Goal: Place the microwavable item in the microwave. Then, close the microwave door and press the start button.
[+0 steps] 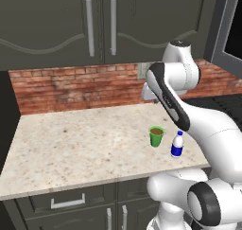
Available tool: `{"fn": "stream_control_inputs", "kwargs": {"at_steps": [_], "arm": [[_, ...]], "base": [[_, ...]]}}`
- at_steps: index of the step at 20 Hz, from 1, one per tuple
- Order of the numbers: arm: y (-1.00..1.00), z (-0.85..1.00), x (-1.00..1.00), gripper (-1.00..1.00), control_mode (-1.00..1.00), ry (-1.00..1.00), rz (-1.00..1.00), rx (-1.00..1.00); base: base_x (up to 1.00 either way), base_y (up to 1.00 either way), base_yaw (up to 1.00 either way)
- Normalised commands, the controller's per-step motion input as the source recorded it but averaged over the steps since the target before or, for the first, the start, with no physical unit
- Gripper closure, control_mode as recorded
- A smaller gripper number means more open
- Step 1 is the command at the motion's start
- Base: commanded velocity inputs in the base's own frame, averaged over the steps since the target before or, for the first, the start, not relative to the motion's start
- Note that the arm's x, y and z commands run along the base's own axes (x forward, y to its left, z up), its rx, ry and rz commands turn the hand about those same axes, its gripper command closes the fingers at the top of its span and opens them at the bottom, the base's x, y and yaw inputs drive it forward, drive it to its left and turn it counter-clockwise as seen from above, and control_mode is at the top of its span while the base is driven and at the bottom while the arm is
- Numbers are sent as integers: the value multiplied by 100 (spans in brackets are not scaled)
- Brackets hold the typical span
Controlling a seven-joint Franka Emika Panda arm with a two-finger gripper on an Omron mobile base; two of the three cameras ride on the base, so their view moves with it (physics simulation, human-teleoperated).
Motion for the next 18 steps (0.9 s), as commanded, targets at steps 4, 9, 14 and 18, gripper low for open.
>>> {"fn": "stream_control_inputs", "kwargs": {"at_steps": [4, 9, 14, 18], "arm": [[1, -3, -10, -100, -100, 0, 0, -1], [1, -29, 0, -100, -100, 0, 0, -7], [2, -98, -4, -100, -100, 0, 0, -28], [-37, -100, -3, -100, -100, 22, 0, 2]], "base": [[0, 0, 0], [0, 0, 0], [0, 0, 0], [0, 0, 0]]}}
